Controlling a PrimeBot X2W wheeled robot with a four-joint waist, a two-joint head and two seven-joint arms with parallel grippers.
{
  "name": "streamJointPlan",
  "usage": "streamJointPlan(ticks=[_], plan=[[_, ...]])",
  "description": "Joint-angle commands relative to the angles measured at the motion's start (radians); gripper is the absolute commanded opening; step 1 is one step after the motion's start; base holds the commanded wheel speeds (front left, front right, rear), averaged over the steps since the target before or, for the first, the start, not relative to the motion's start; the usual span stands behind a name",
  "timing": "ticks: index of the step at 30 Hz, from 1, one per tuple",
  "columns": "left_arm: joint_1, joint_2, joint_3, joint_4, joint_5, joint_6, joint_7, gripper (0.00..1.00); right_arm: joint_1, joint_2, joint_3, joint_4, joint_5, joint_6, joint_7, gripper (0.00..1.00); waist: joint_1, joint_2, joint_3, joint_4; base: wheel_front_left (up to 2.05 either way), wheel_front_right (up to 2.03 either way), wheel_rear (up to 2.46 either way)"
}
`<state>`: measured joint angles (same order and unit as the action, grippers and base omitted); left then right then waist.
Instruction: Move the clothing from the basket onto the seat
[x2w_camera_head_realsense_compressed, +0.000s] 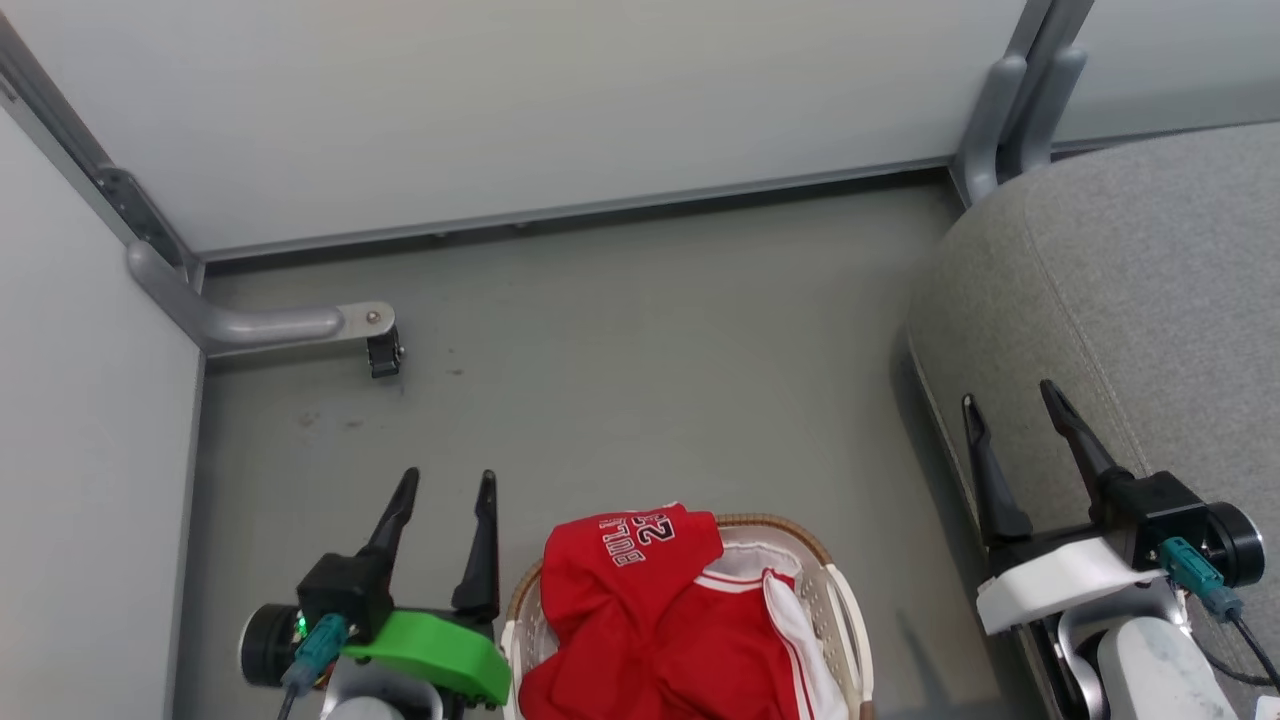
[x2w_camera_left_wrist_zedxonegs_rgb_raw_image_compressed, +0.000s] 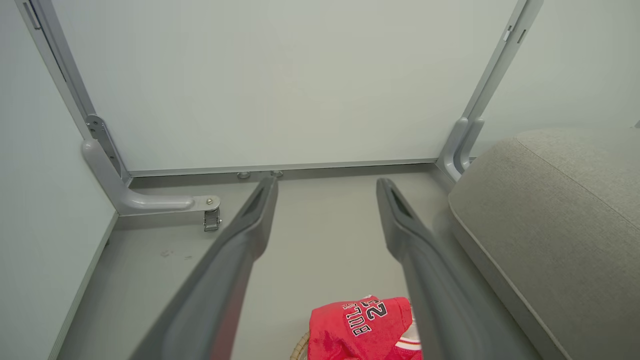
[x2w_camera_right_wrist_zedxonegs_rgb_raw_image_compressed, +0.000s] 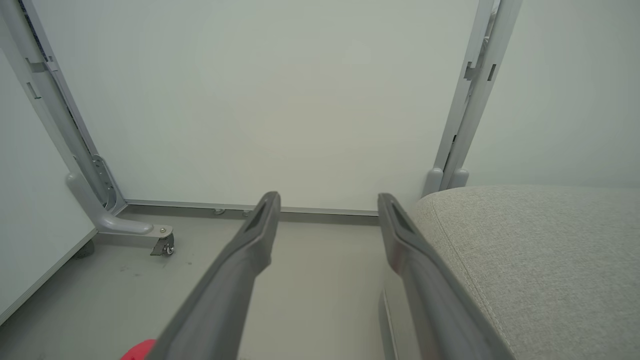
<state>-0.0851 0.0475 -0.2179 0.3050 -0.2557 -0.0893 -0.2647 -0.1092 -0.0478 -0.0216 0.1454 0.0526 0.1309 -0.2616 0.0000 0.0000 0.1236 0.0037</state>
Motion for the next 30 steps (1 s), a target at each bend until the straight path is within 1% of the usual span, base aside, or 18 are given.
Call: streamJointPlan(ticks=[1,7,14,17,20,24,30], plan=[[-0.035,0.005,-0.021,0.012,-0.004,-0.01,0.0,1.0,-0.022,-0.005,-0.007,-0.008,-0.008,0.0,-0.005,1.0,0.0,0.0,0.089,-0.026,0.0,0.0,0.0],[-0.156,0.006,-0.153,0.105,0.054,-0.032,0.0,1.0,-0.094,-0.005,-0.033,-0.024,-0.007,0.0,-0.005,1.0,0.0,0.0,0.237,-0.056,0.0,0.0,0.0],[-0.309,0.006,-0.31,0.288,0.09,-0.041,0.0,1.0,-0.189,-0.004,-0.052,-0.049,0.012,0.0,-0.005,1.0,0.0,0.0,0.41,-0.104,0.0,0.0,0.0],[-0.372,0.008,-0.399,0.373,0.087,-0.041,0.0,1.0,-0.223,-0.004,-0.056,-0.059,0.021,0.0,-0.005,1.0,0.0,0.0,0.468,-0.123,0.0,0.0,0.0],[-0.441,0.027,-0.501,0.457,0.096,-0.042,0.0,1.0,-0.257,-0.004,-0.057,-0.07,0.036,0.0,-0.005,1.0,0.0,0.0,0.531,-0.144,0.0,0.0,0.0],[-0.507,0.027,-0.612,0.552,0.066,-0.042,0.0,1.0,-0.294,-0.004,-0.055,-0.081,0.055,-0.001,-0.005,1.0,0.0,0.0,0.604,-0.169,0.0,0.0,0.0],[-0.569,0.041,-0.7,0.662,0.029,-0.041,0.0,1.0,-0.33,-0.004,-0.034,-0.094,0.087,-0.001,-0.005,1.0,0.0,0.0,0.685,-0.213,0.0,0.0,0.0]])
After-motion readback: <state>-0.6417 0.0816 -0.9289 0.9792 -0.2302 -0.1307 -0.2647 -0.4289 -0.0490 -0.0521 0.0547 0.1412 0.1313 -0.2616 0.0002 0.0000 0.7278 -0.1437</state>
